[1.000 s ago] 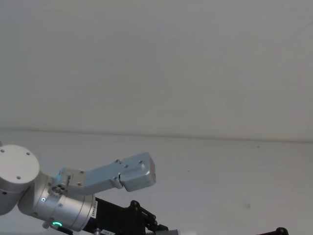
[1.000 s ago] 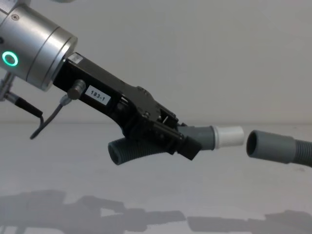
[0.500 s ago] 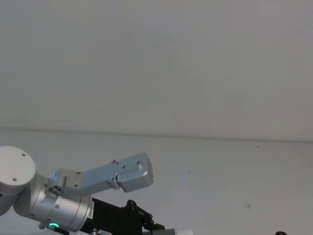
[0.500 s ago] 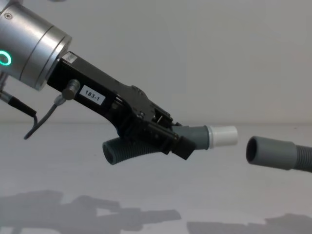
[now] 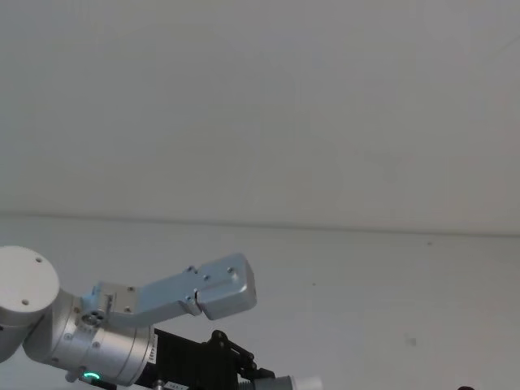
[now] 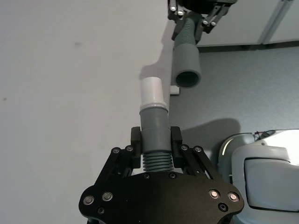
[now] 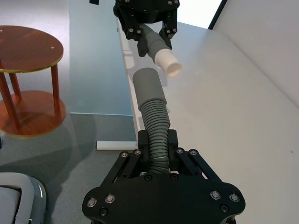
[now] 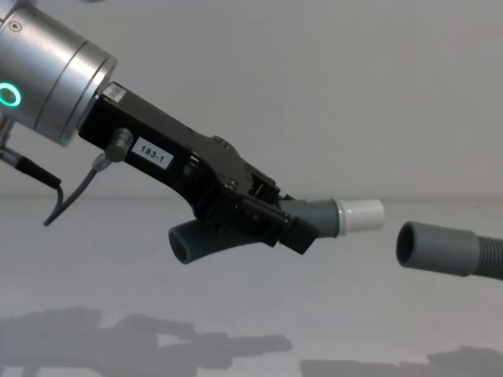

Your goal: Use both hands to pick up one end of the pipe from the table, align the ends, and insert them.

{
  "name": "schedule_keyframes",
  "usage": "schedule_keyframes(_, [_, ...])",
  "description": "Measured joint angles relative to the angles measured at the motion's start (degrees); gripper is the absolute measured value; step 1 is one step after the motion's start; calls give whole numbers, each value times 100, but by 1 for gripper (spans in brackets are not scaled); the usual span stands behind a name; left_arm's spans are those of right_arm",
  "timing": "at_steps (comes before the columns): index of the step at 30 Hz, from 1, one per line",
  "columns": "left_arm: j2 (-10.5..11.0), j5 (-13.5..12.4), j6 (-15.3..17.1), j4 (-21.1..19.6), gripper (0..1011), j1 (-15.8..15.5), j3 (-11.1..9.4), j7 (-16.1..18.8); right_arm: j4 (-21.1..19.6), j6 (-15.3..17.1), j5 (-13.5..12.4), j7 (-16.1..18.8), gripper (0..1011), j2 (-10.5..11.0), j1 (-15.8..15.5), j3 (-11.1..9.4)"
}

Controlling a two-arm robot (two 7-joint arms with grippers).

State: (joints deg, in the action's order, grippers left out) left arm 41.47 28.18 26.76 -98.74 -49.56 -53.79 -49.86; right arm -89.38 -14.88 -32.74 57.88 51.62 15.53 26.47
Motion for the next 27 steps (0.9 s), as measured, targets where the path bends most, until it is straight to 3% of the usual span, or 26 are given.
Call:
schedule_keyframes(13, [-6, -102, -4, -67, 327, 203, 136, 388, 3, -5, 0, -9, 204, -4, -3, -7])
schedule_keyframes(27, [-40, -147, -33, -57, 327, 265, 188, 383, 260, -73, 111, -40, 204, -151, 193, 4])
